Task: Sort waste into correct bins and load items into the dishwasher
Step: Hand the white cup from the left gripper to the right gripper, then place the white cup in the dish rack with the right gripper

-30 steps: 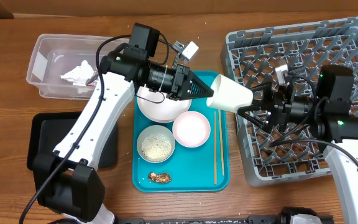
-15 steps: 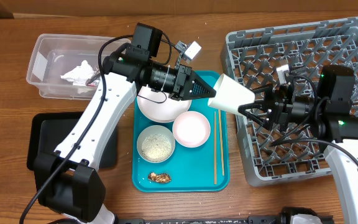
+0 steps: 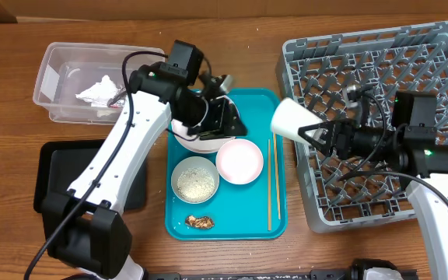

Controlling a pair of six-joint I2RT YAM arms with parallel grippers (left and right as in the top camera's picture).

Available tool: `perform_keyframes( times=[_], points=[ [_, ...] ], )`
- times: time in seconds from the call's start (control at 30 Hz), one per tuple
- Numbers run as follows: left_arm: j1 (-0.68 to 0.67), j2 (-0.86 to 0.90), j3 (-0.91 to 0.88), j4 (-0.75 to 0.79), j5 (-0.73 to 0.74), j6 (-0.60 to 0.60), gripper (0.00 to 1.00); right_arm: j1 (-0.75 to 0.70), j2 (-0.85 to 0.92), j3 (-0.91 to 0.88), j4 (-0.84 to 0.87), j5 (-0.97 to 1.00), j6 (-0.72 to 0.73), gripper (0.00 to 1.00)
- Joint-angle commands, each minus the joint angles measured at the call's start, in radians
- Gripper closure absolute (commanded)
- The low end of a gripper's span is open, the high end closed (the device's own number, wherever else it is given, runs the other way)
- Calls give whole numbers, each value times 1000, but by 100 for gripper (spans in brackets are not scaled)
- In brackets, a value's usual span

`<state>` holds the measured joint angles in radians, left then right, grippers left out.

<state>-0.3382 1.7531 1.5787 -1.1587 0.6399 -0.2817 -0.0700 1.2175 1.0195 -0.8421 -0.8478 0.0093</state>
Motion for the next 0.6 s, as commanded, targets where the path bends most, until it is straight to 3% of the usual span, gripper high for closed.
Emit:
perform_keyframes(
  times=[0.0,0.1,0.23,0.57],
  points=[
    [37,-115,10,-37,-354,11,55,-10,-18,140,-86,434,70,96],
    [65,-201,10,-79,-543,-15,55,-42,-16,258,-209,695,152,96],
    [71,-280,10,-95,-637,-14,54,-127,-7,342,-286,883,233,96],
    [69,-317,10,-101,-647,-14,51,-503,136,376,-381,934,321,96]
  ],
)
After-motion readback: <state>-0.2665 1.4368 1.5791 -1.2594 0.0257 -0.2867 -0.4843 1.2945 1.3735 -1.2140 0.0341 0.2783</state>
